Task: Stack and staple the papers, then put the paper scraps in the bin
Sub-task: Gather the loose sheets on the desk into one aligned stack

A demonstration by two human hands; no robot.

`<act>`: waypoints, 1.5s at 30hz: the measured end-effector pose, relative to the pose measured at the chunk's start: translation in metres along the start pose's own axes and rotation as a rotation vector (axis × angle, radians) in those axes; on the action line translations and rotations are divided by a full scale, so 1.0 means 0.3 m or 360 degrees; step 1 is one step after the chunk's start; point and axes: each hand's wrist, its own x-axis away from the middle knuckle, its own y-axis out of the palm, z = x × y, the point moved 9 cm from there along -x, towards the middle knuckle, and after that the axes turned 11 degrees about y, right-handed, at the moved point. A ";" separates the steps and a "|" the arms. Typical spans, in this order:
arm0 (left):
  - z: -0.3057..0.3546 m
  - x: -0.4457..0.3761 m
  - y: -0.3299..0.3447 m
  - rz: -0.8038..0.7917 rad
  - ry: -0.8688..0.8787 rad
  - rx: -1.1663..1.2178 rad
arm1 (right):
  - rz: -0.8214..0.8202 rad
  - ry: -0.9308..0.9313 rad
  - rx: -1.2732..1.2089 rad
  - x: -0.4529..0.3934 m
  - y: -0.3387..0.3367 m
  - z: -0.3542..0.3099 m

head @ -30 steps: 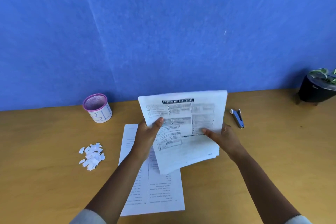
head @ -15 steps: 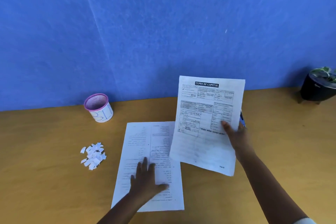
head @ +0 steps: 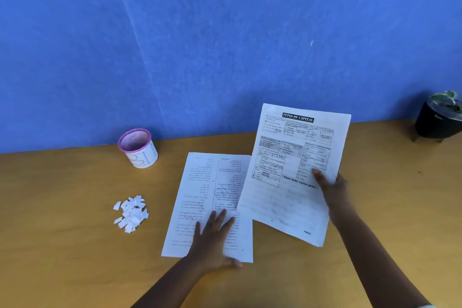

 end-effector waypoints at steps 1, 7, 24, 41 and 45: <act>-0.003 0.006 0.014 -0.0030 0.0018 -0.0065 | 0.0004 0.0015 -0.0028 0.000 -0.006 0.004; 0.007 0.009 -0.008 0.0010 0.0091 -0.0233 | -0.0004 0.0062 -0.0107 0.007 -0.007 0.017; 0.077 0.031 0.027 -0.0077 0.0110 -0.0373 | 0.0123 0.0197 -0.0169 0.019 -0.038 0.077; 0.134 0.139 -0.593 0.1453 0.0046 -0.0340 | 0.0184 0.0198 -0.0181 0.022 -0.074 0.063; 0.052 0.173 -0.755 0.1877 0.0141 0.0404 | 0.0101 0.0182 -0.0106 0.033 -0.043 0.061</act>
